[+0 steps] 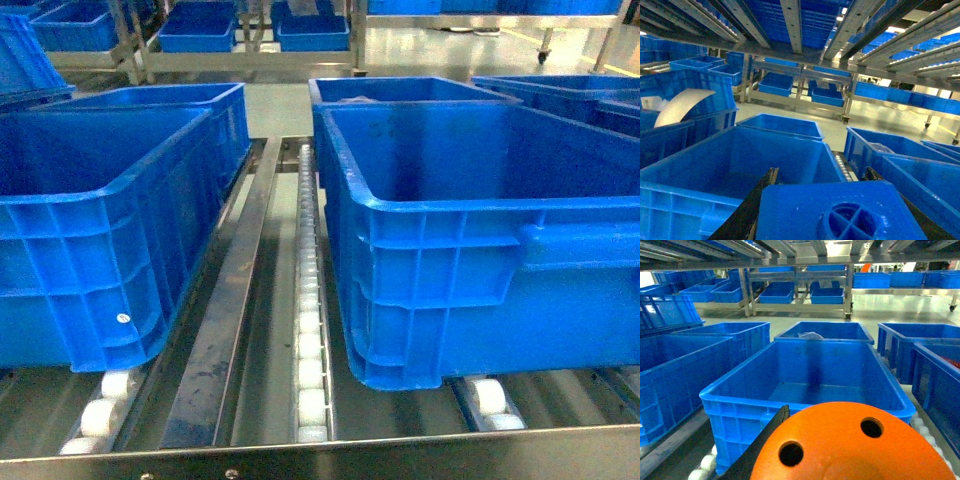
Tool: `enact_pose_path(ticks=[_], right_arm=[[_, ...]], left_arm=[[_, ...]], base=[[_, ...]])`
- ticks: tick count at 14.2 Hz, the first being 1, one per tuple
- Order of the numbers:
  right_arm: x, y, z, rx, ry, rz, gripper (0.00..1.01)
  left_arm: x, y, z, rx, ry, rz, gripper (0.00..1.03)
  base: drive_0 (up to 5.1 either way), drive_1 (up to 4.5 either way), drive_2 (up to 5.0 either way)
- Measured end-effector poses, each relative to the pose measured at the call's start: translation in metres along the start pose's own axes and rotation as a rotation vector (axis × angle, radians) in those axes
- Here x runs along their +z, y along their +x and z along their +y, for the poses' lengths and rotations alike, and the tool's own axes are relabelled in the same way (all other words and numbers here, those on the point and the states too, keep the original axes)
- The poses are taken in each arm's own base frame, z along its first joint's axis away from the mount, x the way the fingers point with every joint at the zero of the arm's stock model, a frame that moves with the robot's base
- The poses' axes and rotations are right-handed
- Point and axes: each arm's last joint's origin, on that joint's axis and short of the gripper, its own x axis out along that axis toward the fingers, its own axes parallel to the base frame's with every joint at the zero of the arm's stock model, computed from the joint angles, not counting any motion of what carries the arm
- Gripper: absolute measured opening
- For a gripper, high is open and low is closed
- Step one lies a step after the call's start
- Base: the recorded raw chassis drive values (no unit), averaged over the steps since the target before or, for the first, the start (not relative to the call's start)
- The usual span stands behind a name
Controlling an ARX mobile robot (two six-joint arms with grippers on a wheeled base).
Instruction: Sort blue parts and orange caps into right shelf containers
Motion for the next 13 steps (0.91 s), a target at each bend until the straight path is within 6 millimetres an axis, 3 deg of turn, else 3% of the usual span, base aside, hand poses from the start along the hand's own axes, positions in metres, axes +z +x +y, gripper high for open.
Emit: enact_pose_path(ticks=[13], right_arm=[[0.0, 0.0, 0.0, 0.0, 0.0, 0.0, 0.42]], left_arm=[[0.0, 0.0, 0.0, 0.0, 0.0, 0.0, 0.43]], base=[[0.0, 0.0, 0.0]])
